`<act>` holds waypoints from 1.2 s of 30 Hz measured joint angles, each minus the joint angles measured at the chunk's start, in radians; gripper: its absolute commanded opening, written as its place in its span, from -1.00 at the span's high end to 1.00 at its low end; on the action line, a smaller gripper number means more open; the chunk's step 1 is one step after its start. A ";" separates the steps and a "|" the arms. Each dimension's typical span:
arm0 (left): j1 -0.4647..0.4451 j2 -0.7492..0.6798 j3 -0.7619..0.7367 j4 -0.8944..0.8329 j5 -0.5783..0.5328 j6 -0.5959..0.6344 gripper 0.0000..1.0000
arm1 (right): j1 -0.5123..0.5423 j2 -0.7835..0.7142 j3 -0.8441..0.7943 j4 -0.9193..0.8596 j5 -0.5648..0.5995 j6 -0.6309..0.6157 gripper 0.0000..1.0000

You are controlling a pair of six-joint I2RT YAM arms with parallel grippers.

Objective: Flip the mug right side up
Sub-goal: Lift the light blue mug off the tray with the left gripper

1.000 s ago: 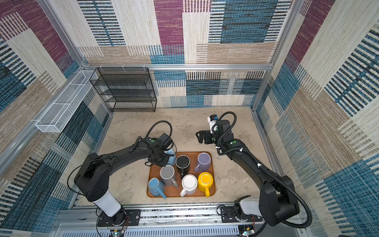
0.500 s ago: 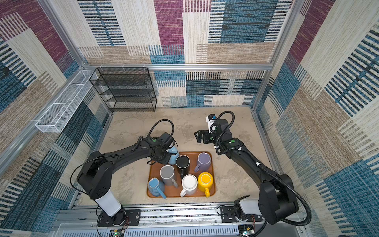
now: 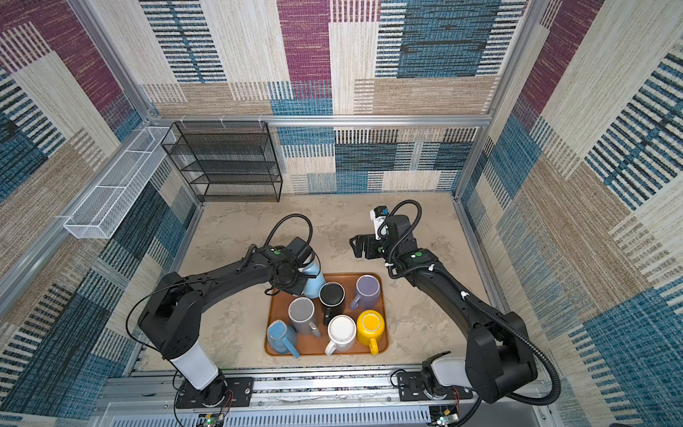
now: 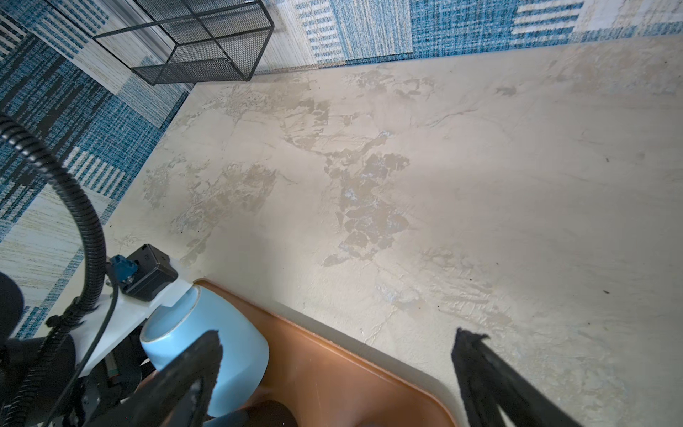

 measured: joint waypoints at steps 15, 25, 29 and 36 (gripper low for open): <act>0.037 -0.006 0.037 -0.052 -0.059 -0.046 1.00 | 0.002 0.008 -0.004 0.002 0.000 0.000 -0.99; 0.084 -0.031 0.116 -0.049 0.013 -0.060 1.00 | 0.004 0.005 -0.022 0.026 -0.008 0.018 -0.99; 0.103 -0.055 0.149 -0.033 0.061 -0.073 1.00 | 0.005 -0.005 -0.037 0.064 -0.041 0.044 -0.99; 0.126 -0.089 0.203 0.047 0.169 -0.096 1.00 | 0.013 -0.018 -0.049 0.156 -0.101 0.084 -0.99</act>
